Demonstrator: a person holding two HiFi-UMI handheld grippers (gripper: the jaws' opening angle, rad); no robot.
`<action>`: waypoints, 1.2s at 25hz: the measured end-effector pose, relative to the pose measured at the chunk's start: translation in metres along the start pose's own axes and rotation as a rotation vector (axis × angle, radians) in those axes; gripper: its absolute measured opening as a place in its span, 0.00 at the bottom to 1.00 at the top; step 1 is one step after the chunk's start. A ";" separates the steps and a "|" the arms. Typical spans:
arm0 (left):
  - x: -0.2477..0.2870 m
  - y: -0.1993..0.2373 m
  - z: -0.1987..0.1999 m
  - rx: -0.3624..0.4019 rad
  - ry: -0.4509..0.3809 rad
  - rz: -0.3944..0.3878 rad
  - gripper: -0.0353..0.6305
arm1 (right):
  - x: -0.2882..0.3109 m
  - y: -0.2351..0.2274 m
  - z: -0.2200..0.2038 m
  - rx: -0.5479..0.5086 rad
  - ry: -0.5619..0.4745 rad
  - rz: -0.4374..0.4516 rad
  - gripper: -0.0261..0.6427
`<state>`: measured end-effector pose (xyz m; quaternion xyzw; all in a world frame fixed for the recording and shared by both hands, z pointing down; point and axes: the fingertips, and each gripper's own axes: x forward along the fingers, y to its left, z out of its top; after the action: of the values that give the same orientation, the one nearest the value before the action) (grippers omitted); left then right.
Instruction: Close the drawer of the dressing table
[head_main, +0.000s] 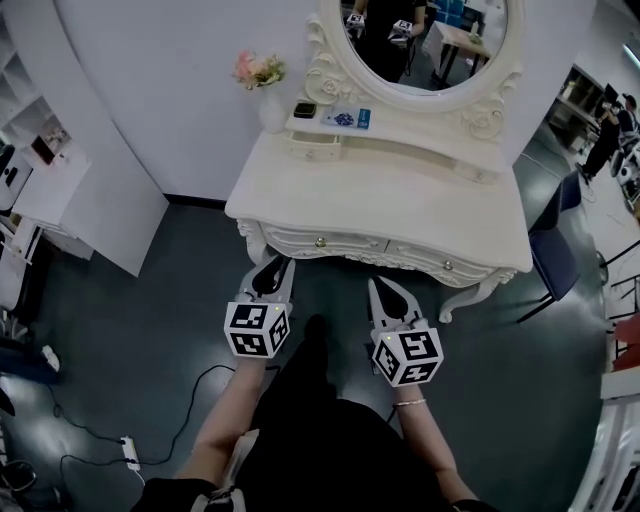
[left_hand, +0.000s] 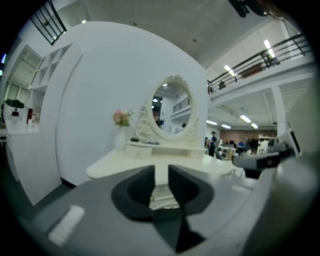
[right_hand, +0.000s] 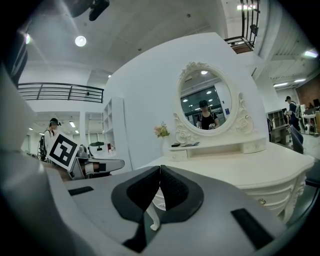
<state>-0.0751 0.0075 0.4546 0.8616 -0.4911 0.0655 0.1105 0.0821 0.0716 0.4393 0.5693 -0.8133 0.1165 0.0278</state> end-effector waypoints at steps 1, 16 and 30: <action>0.007 0.003 0.000 -0.003 0.002 0.001 0.18 | 0.004 -0.003 0.000 -0.002 0.002 -0.001 0.05; 0.133 0.066 0.025 -0.011 0.024 0.022 0.29 | 0.112 -0.059 0.014 0.028 0.046 -0.044 0.05; 0.237 0.118 0.045 -0.017 0.064 0.003 0.34 | 0.206 -0.095 0.037 0.032 0.068 -0.084 0.05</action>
<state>-0.0558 -0.2590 0.4785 0.8574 -0.4890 0.0892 0.1332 0.1019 -0.1568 0.4546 0.5992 -0.7853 0.1474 0.0514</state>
